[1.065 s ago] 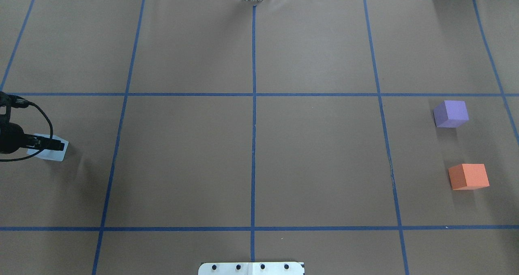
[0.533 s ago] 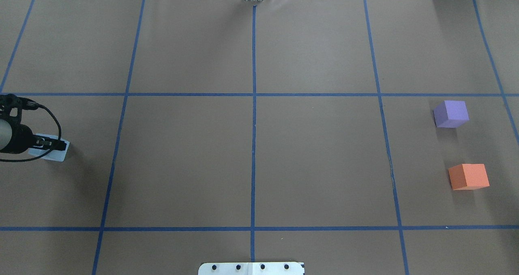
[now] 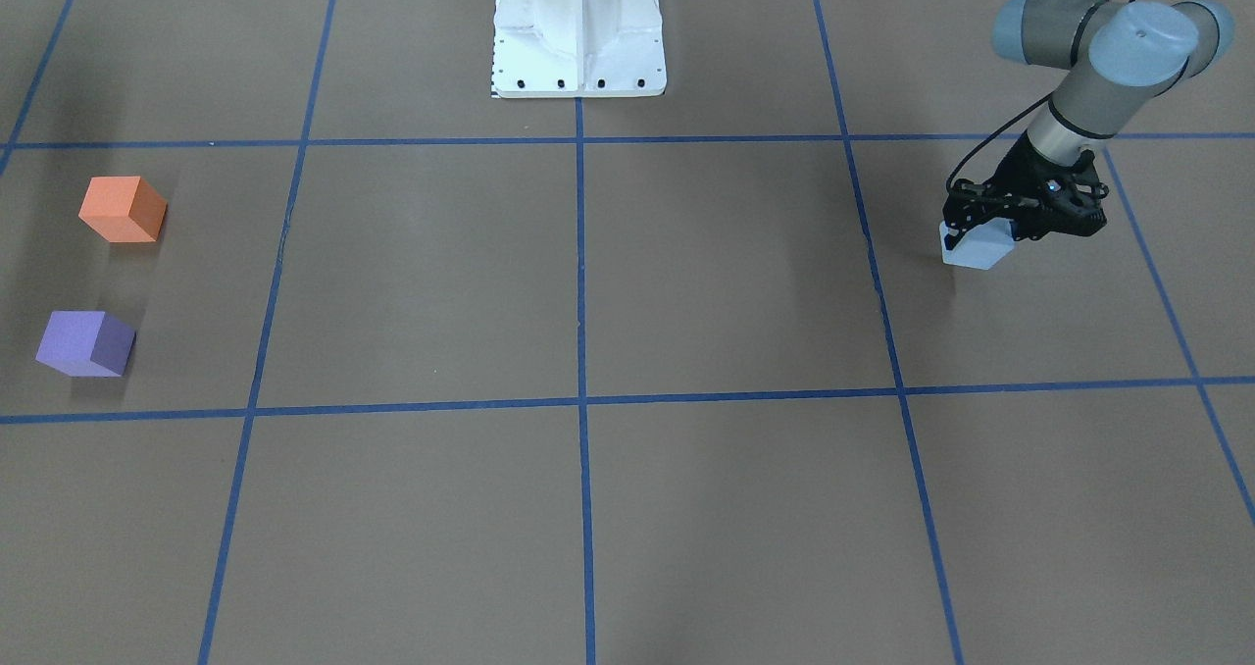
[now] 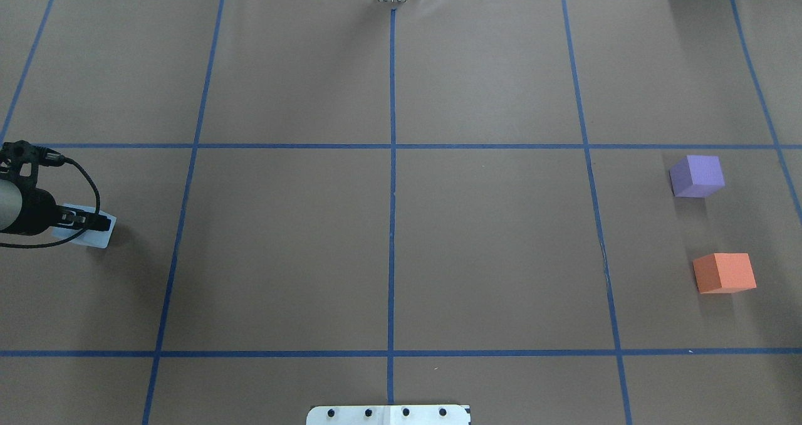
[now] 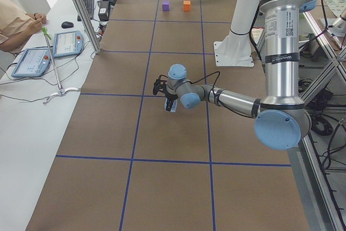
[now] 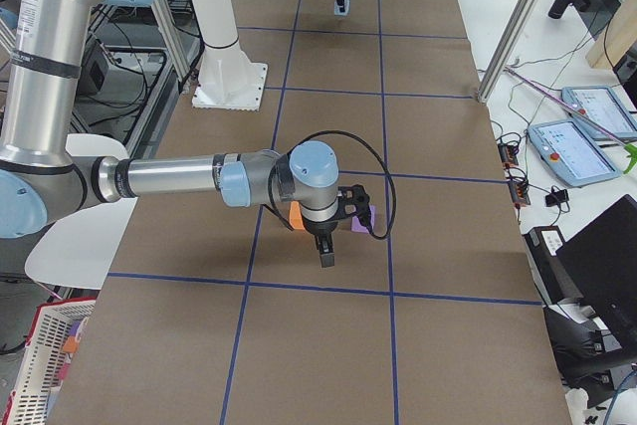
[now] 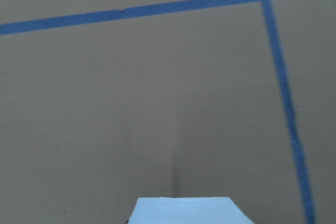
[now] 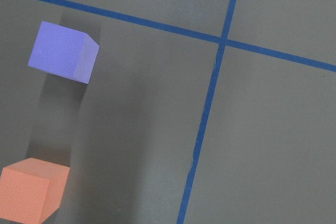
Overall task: Place blue block between orange and purple blocks
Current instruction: 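Lift the light blue cube and carry it toward the table center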
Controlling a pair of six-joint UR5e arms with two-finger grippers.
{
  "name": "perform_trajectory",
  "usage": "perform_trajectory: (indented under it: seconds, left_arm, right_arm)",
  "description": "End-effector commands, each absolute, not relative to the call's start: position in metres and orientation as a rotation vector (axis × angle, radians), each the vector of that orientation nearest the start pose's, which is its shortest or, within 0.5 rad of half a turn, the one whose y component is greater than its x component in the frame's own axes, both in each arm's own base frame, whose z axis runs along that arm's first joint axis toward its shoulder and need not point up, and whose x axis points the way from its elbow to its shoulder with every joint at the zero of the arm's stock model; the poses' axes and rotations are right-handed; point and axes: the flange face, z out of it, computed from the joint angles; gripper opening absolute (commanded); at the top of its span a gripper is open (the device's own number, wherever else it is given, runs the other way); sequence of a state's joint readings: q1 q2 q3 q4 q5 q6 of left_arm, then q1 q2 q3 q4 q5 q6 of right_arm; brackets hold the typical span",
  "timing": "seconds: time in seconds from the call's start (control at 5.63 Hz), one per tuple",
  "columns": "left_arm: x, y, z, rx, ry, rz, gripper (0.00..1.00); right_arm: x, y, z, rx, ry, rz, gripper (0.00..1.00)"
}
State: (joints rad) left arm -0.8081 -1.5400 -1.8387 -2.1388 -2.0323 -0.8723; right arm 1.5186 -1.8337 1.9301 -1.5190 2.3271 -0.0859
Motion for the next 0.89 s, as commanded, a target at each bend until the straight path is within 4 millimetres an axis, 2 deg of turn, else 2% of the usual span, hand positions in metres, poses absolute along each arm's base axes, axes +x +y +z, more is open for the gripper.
perform_trajectory:
  seconds: [0.0,0.18,0.36,0.53,0.71]
  left_arm:
    - [0.333,-0.472,0.369,0.18,0.894,0.003,0.0]
    - [0.396,-0.46,0.309,0.115,0.918,-0.005,0.0]
    - [0.466,-0.466,0.241,0.103,0.925,-0.061,0.0]
    - [0.559,-0.476,0.186,0.079,0.902,-0.127,0.0]
    - [0.619,-0.485,0.148,0.067,0.871,-0.153,0.0]
  right_arm:
    - [0.045,-0.388,0.595,0.146,-0.752,-0.184,1.0]
    - [0.045,-0.386,0.599,0.137,-0.751,-0.18,1.0]
    - [0.045,-0.384,0.599,0.136,-0.752,-0.18,1.0]
    - [0.045,-0.385,0.599,0.137,-0.748,-0.18,1.0]
    - [0.046,-0.384,0.6,0.136,-0.746,-0.18,1.0]
